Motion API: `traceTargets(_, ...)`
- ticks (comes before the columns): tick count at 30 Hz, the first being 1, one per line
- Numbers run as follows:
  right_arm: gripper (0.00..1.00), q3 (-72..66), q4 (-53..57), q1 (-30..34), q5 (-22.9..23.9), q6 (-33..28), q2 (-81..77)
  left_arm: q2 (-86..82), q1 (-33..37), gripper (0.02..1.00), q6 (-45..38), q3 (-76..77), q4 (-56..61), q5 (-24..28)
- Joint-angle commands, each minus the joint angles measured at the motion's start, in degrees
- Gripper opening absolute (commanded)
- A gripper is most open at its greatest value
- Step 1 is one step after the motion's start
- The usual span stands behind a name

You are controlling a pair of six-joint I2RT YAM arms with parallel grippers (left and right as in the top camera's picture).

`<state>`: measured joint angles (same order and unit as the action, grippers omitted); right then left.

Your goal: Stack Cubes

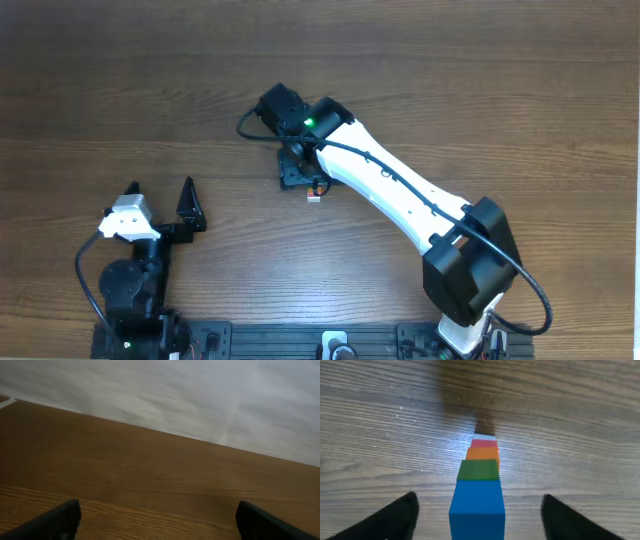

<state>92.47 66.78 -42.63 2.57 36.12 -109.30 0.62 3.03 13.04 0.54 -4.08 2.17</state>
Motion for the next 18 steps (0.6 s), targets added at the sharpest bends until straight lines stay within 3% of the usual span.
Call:
traceTargets(1, 0.982, 1.22, -0.39, 0.33, 0.94, 0.24, -1.07, -0.28, 0.31, 0.998, -0.63, -0.20, -0.24, 0.59)
traceTargets(9, 0.993, 1.42, -1.16, 0.76, 1.01, 0.04, -1.05, -0.28, 0.31, 0.998, -0.63, -0.20, -0.24, 0.59)
traceTargets(15, 0.993, 9.14, 1.33, 3.48, 2.23, -5.03, 0.02, -0.28, 0.31, 1.000, -0.63, -0.20, -0.24, 0.59)
traceTargets(18, 0.993, 13.27, 2.40, 6.62, 5.38, -7.98, 2.71, -0.28, 0.31, 1.000, -0.63, -0.20, -0.24, 0.59)
